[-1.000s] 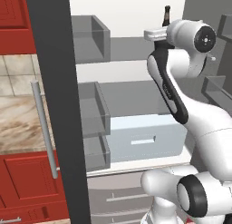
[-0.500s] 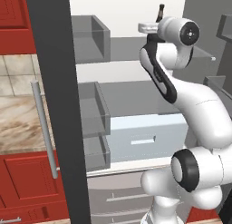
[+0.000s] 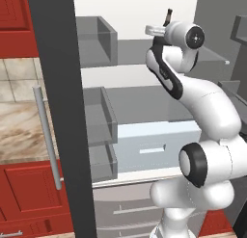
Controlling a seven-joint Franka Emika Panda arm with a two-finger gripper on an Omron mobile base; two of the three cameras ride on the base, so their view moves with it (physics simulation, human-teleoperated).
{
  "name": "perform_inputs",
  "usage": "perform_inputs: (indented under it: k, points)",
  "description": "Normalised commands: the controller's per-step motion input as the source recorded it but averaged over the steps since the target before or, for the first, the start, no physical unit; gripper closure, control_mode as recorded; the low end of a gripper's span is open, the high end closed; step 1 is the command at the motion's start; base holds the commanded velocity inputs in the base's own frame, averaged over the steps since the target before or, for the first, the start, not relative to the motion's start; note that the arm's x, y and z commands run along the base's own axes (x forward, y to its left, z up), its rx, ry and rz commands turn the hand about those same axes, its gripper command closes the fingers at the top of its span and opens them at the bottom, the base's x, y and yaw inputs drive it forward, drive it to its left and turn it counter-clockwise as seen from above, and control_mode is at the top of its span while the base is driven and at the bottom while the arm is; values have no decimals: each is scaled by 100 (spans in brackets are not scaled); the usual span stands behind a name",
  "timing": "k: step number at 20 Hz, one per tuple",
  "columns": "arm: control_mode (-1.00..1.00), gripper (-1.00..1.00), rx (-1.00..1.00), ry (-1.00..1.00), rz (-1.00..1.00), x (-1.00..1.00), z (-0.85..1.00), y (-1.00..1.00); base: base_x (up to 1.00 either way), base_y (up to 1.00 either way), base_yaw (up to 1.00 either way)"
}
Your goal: Place the liquors on the top shelf of the fridge to keep them out of children's reach, and place the sweet potato on lower shelves for easy access.
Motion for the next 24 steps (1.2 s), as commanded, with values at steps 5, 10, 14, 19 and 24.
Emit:
perform_inputs:
  k: [5,10,14,19,24]
  points:
    - [-100,100,0,0,0,37,-31,0,0,0,0]
    - [-100,100,0,-1,0,45,-12,0,0,0,0]
    - [-100,100,0,-9,0,51,-4,0,0,0,0]
    - [-100,100,0,-22,0,42,0,0,0,0,0]
    - [-100,100,0,-16,0,46,0,0,0,0,0]
